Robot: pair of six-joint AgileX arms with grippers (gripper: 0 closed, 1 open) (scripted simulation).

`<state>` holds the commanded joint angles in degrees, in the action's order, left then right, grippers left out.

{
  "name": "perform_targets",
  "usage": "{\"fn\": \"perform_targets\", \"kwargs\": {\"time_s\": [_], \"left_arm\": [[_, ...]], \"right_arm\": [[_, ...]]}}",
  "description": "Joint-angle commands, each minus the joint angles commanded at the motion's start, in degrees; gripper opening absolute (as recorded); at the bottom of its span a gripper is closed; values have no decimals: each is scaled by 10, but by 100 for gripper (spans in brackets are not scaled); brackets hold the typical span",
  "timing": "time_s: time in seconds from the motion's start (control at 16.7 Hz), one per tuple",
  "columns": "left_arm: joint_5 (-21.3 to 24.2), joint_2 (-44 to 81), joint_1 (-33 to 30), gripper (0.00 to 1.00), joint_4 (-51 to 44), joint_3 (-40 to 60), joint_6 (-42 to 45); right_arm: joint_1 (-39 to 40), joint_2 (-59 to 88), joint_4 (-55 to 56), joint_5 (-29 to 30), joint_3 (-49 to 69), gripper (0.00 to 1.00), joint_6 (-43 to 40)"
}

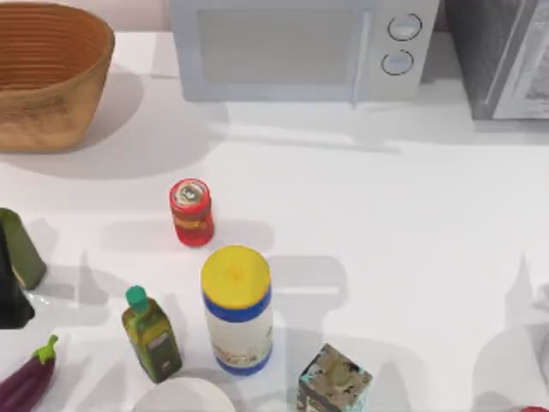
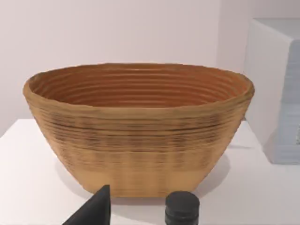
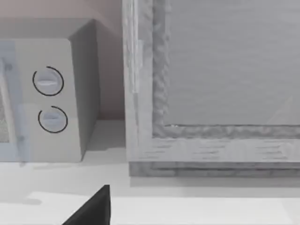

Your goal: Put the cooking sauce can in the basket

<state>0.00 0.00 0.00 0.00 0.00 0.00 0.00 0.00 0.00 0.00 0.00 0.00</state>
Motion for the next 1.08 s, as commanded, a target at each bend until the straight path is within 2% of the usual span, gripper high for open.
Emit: {"fn": "perform_targets", "kwargs": {"time_s": [0.18,0.42,0.72,1.08], "left_arm": [[6,6,1,100,-2,5,6],[71,89,14,100,-26,75,80],[190,306,21,100,-83,234,257],[326,655,9,100,-181,450,517]], "right_arm": [[0,0,0,0,0,100,0],[0,0,0,0,0,100,0],[0,0,0,0,0,100,0],[0,0,0,0,0,100,0]]}}
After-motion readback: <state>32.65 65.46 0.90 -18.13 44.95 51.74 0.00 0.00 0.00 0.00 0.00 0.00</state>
